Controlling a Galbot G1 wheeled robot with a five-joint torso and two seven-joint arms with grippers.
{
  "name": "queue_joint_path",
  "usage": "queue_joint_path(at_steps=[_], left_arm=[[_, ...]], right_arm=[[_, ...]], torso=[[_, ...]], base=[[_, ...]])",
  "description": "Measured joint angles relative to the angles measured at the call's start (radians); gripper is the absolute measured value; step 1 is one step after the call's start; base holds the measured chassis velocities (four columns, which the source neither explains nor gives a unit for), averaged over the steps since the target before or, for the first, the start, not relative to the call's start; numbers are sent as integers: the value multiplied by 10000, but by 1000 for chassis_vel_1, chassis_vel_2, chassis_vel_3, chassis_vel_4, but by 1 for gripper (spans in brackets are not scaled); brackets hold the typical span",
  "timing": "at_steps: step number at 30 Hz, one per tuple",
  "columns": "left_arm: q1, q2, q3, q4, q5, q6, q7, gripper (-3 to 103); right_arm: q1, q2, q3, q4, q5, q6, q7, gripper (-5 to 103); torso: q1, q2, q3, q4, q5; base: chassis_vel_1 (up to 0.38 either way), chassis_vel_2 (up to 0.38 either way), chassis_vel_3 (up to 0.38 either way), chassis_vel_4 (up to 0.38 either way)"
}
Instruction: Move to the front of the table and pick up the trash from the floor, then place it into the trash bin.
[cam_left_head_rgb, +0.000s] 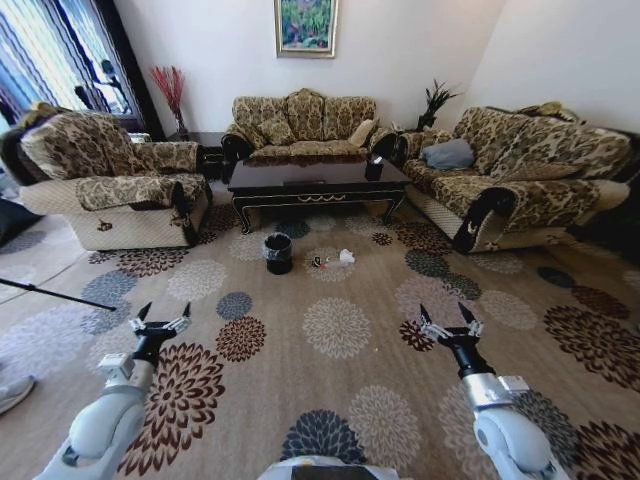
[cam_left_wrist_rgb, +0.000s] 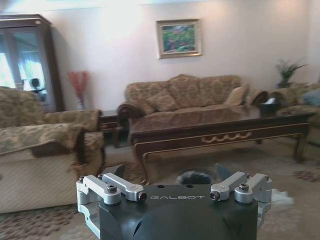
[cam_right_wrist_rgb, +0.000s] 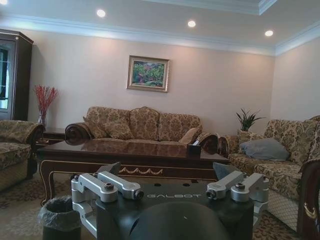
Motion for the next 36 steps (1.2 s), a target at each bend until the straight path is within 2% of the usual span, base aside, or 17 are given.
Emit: queue_joint_path(at_steps=[4,9,15,20,24,28,36], left_arm=[[-15,41,32,-110,-130,-10,332,100],[80,0,117,-119,-81,-60,418,100],[119,5,164,-85,-53,-80,427,100],[203,-82,193,-134,-4,-80,419,100],[324,-145,189,-189,46,-104,417,100],[450,-262,179,-230,103,-129,417,100],[429,-455,301,-319,261,-28,368,100]], right_arm=[[-17,-93,40,19,-10,0,17,100],[-17,-196,53,1,22,0,7,100],[-51,-788,-41,-266,-256,96,-95,100],[56,-829,-113,-435,-247,91,-166,100],[8,-871,-154,-489,-267,99,-264,100],[22,-911,-177,-563,-270,118,-314,100],[342,-1090,-218,-705,-110,114,-320,100]], torso=[[-102,-242,-135,0,0],[-207,-478,-269,0,1],[-339,-763,-422,-2,0],[-426,-973,-542,3,0],[-491,-1117,-626,-3,0],[-582,-1321,-736,4,0],[-755,-1727,-970,0,-1]], base=[[0,0,0,0],[0,0,0,0],[0,0,0,0],[0,0,0,0],[0,0,0,0],[0,0,0,0],[0,0,0,0]])
